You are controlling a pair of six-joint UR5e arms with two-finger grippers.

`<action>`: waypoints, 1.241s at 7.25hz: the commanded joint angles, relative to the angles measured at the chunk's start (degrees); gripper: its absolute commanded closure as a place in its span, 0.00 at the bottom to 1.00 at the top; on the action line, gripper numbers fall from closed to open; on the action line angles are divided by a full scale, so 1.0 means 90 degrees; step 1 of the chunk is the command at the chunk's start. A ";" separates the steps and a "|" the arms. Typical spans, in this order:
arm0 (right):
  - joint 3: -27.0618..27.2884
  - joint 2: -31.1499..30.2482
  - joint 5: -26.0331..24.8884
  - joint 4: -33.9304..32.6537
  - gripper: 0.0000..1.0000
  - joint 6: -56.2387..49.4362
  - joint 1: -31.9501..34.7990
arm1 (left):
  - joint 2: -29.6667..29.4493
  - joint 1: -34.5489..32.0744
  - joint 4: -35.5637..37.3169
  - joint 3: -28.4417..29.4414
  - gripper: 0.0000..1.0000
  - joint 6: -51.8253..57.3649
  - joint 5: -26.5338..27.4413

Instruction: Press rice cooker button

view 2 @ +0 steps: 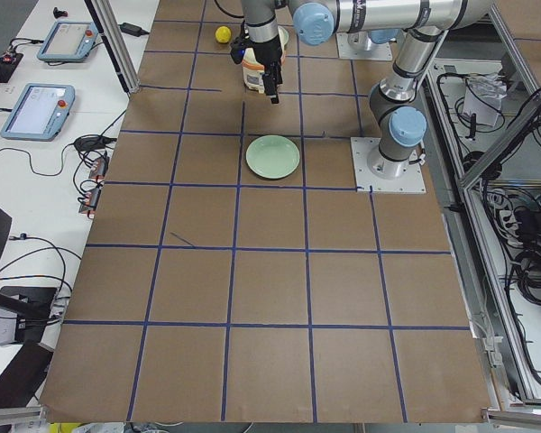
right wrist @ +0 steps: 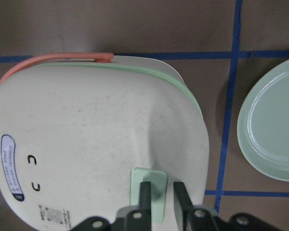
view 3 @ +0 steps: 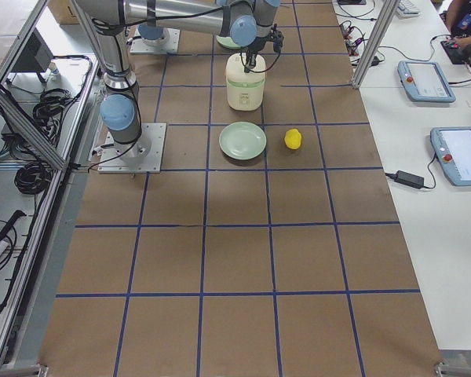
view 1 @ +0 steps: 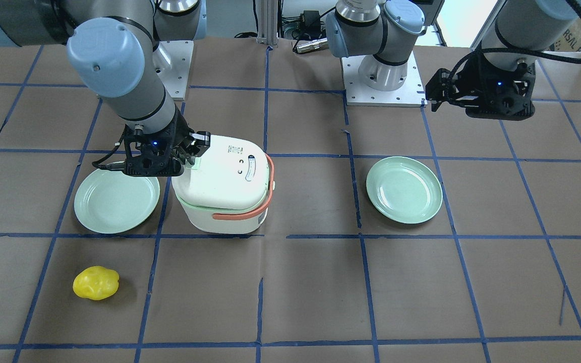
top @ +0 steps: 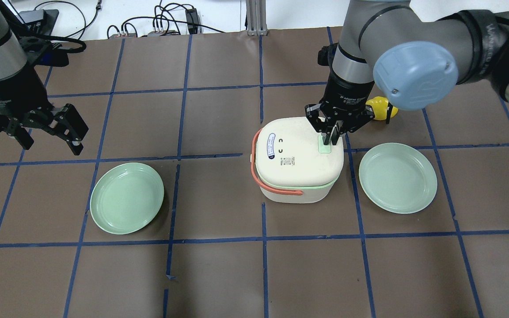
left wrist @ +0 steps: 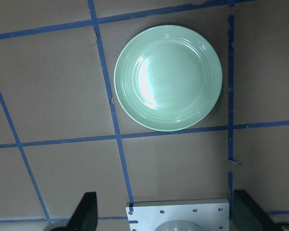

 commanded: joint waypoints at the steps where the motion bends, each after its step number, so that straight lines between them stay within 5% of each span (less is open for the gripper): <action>1: -0.0968 -0.0178 -0.0091 0.0905 0.00 -0.0077 -0.0151 | 0.0000 0.0000 0.0000 0.0000 0.00 0.0001 -0.0004; 3: -0.1676 -0.0179 -0.0141 0.1370 0.00 -0.0204 -0.0453 | 0.0000 0.0000 0.0000 0.0000 0.00 -0.0009 0.0005; 9: -0.1639 -0.0110 -0.0209 0.1312 0.00 -0.0576 -0.0680 | 0.0000 0.0000 0.0000 0.0000 0.00 0.0001 0.0005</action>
